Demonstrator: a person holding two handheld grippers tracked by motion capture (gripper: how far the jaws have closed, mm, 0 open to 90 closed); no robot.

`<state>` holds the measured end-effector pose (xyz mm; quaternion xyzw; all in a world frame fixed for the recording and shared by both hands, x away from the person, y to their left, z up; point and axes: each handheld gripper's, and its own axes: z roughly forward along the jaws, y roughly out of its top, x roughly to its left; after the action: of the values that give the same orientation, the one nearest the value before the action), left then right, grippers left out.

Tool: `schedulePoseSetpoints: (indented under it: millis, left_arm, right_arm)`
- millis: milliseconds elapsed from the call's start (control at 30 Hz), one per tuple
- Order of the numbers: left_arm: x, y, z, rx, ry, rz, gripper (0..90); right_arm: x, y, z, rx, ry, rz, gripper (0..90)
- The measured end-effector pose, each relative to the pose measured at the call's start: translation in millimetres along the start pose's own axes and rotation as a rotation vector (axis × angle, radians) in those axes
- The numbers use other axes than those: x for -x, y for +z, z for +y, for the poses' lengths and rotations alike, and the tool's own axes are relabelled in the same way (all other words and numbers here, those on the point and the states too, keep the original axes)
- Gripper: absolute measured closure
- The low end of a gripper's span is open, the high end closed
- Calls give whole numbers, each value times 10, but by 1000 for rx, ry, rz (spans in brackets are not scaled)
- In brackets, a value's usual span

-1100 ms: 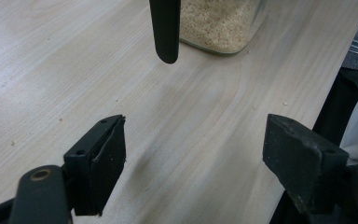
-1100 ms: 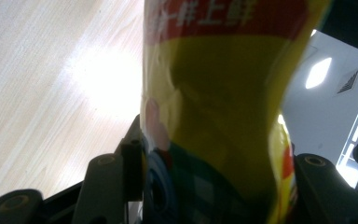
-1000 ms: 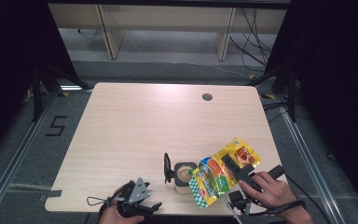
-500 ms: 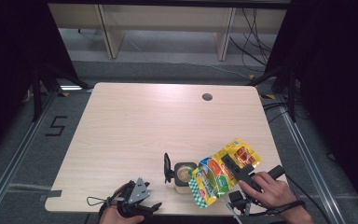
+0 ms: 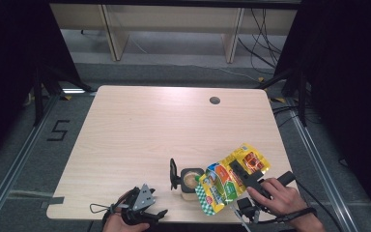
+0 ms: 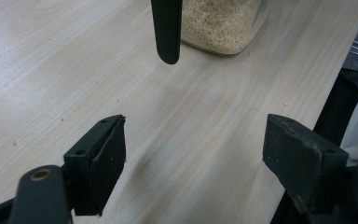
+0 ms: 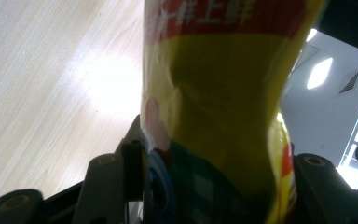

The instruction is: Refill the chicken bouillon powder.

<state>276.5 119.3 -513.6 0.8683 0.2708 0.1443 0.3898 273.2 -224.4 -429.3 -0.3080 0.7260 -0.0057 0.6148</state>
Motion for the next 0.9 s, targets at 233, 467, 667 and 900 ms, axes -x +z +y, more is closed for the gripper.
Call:
schedulePoseSetpoints:
  millis: [233,467,667,900]
  left_arm:
    - [-2,-1,1,-2,3,2,212]
    - [0,-4,1,-3,0,4,212]
    - [-2,-1,1,-1,1,0,212]
    - [-3,-3,1,-1,2,0,212]
  right_arm:
    - [1,1,1,1,2,5,502]
    - [-2,3,2,5,3,4,503]
    - [2,-2,-1,7,8,3,503]
    - [3,-7,2,3,8,2,503]
